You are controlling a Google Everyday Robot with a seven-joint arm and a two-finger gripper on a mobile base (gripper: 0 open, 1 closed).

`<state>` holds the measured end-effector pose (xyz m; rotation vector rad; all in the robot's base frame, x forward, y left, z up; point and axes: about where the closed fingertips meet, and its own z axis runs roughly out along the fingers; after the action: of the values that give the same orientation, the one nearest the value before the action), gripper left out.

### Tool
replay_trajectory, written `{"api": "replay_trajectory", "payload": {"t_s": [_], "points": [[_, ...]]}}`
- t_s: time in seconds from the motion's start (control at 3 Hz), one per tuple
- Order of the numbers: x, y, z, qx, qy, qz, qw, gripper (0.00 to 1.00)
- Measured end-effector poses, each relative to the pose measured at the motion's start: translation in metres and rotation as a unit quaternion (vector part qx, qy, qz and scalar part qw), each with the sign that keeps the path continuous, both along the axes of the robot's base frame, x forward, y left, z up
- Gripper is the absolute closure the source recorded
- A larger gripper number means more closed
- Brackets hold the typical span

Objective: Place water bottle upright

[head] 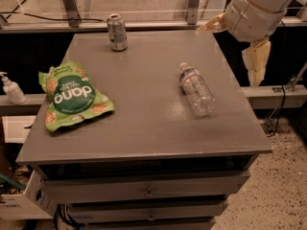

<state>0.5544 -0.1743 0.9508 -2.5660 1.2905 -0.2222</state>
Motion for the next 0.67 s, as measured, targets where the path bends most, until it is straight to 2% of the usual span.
{"api": "replay_trajectory", "payload": {"t_s": [0.33,0.67], "points": [[0.0003,0.0002,-0.0002,0.0,0.0,0.0,1.0,0.0],[0.0048,0.0051,-0.0016,-0.007,-0.004,0.018,0.9998,0.0]]}}
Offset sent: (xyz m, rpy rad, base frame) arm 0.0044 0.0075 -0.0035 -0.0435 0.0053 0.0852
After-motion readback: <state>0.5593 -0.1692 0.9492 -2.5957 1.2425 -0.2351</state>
